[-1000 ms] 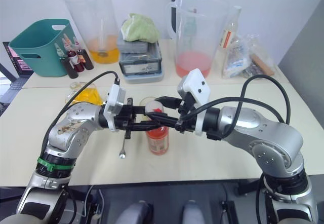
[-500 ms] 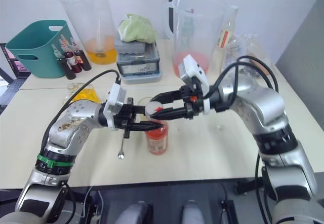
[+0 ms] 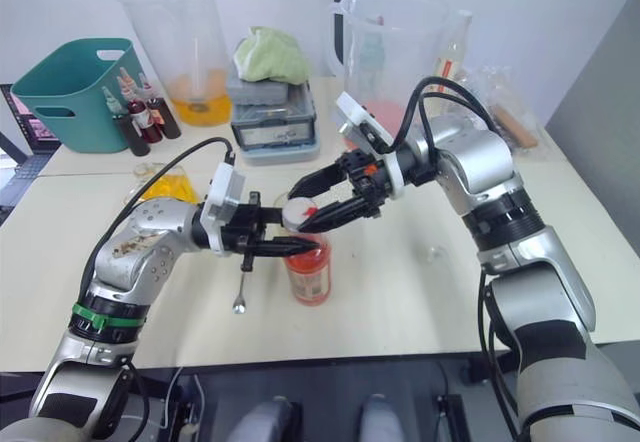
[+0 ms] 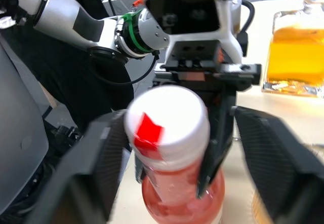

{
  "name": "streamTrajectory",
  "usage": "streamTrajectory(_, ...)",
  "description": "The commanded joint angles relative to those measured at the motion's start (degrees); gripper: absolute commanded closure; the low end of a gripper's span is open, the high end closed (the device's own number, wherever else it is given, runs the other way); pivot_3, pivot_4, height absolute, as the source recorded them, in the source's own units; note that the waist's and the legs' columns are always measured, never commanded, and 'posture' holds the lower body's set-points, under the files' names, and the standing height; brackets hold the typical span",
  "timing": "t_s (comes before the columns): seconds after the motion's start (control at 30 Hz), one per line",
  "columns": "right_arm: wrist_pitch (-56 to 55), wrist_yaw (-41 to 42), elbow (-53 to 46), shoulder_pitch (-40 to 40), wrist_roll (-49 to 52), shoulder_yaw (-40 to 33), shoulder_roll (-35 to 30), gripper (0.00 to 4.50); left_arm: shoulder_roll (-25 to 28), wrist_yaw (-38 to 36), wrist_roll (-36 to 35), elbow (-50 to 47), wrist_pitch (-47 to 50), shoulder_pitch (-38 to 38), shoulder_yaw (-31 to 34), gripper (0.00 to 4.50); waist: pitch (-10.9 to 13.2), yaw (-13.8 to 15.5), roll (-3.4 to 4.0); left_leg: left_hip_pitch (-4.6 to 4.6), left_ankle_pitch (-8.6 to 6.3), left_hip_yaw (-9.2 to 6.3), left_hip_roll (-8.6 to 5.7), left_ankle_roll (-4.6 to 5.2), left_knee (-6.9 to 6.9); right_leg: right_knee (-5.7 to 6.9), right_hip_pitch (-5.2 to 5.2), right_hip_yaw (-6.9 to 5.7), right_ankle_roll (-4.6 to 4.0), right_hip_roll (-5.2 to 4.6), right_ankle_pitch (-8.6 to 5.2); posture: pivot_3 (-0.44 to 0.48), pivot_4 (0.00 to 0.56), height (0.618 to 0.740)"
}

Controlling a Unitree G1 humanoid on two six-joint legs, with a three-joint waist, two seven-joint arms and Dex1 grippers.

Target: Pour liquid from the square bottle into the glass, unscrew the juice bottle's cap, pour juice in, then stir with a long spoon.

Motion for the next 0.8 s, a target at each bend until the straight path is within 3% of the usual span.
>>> streamTrajectory(0.03,5.63,-3.15,-8.04,1.23,5.36,-8.09,-1.02,0.03,0.04,-0.64,0.28,-0.89,-0.47,-0.15,-0.39,3.05,0.00,0.09,0.00,-0.02,0.00,0.00,-0.01,0.00,0.00,0.00,-0.02,0.00,0.00,-0.01,0.00,0.000,0.150,0.740)
streamTrajectory(0.1,10.91,-7.74,-14.74,4.09,10.40,-13.20,-1.16,0.03,0.09,-0.66,0.17,-1.11,-0.57,0.07,-0.46,3.05,0.00,0.21,0.00,-0.03,0.00,-0.02,0.00,0.00,0.00,0.00,-0.02,-0.01,0.00,-0.02,0.00,0.000,0.150,0.740)
streamTrajectory(0.23,18.57,-29.62,-34.95,14.12,15.08,-22.88,-0.12,0.03,-0.06,-0.16,0.12,-1.58,-0.42,0.43,-0.54,3.05,0.00,0.37,0.00,-0.05,-0.01,-0.09,-0.02,0.01,0.00,0.01,-0.02,-0.04,0.00,-0.05,0.00,0.000,0.150,0.740)
streamTrajectory(0.3,21.56,-39.30,-40.74,16.90,14.78,-24.96,0.67,0.03,-0.07,0.10,0.03,-1.86,-0.22,0.51,-0.50,3.05,0.00,0.36,0.00,-0.06,-0.01,-0.10,-0.03,0.01,0.00,0.03,-0.02,-0.03,0.00,-0.06,0.00,0.000,0.150,0.740)
streamTrajectory(0.37,23.11,-43.24,-42.84,17.72,16.03,-25.85,1.10,0.03,-0.06,0.16,0.00,-1.95,-0.16,0.54,-0.48,3.05,0.00,0.27,0.00,-0.06,0.00,-0.07,-0.04,-0.01,0.00,0.04,-0.04,-0.01,0.00,-0.06,0.00,0.000,0.150,0.740)
streamTrajectory(0.5,30.70,-60.20,-58.04,27.57,18.15,-28.56,2.17,0.03,-0.13,0.38,-0.35,-1.75,0.50,0.29,-0.36,3.05,0.00,0.60,0.00,-0.04,0.00,-0.11,-0.03,0.00,-0.01,0.07,0.03,-0.05,0.00,-0.05,0.00,0.000,0.150,0.740)
streamTrajectory(0.8,33.41,-74.73,-62.61,30.06,24.31,-27.46,5.04,0.03,-0.51,-0.58,-0.26,-0.53,0.42,-0.31,-1.09,3.05,0.00,0.25,0.00,0.02,-0.01,-0.02,-0.05,0.02,-0.01,0.05,0.06,0.01,0.00,-0.04,0.00,0.000,0.150,0.740)
